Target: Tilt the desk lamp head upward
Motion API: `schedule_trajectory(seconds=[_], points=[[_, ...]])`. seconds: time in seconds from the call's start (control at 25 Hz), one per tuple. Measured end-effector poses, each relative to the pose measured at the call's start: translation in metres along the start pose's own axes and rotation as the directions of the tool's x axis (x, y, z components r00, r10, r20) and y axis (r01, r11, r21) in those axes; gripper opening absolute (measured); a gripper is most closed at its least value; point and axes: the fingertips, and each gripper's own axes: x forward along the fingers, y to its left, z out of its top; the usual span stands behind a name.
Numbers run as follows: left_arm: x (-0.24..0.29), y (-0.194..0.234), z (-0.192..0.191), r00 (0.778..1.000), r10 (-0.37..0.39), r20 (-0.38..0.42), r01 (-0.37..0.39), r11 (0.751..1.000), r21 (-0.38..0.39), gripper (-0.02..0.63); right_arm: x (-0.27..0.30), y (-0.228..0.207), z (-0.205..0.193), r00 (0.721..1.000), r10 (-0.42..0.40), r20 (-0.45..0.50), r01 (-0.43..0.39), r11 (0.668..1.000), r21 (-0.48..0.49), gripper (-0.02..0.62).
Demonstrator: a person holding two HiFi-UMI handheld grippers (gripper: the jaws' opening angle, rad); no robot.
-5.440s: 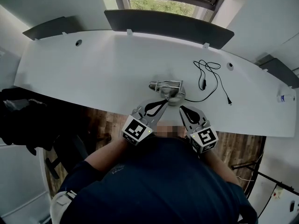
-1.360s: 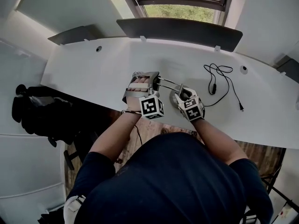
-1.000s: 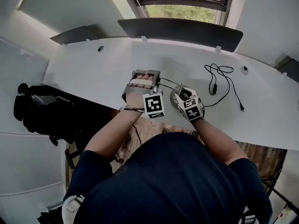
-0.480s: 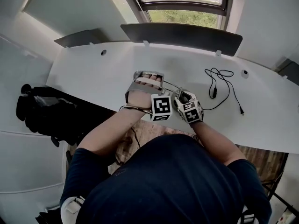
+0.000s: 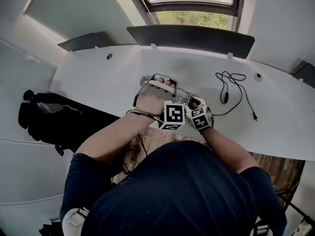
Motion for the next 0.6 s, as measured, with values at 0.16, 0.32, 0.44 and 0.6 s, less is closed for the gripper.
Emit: schedule_trajectory(seconds=[0.16, 0.32, 0.44, 0.6], points=[[-0.001, -0.003, 0.001, 1.0, 0.012, 0.024, -0.012, 1.0, -0.001, 0.087, 0.0, 0.003, -0.002, 1.0, 0.009, -0.013, -0.009, 1.0, -0.013, 0.166], [-0.002, 0.0, 0.001, 0.997, 0.068, 0.039, -0.067, 0.998, -0.01, 0.089, -0.001, 0.002, 0.001, 1.0, 0.016, -0.011, -0.017, 0.999, -0.046, 0.17], [-0.005, 0.002, 0.002, 0.991, 0.116, 0.073, -0.114, 0.993, -0.031, 0.11, 0.0, 0.005, -0.002, 0.999, 0.024, -0.038, -0.026, 0.997, -0.069, 0.17], [-0.016, 0.01, 0.006, 0.966, 0.224, 0.126, -0.217, 0.974, -0.066, 0.167, -0.002, 0.003, -0.008, 0.997, 0.031, -0.067, -0.037, 0.995, -0.088, 0.184]])
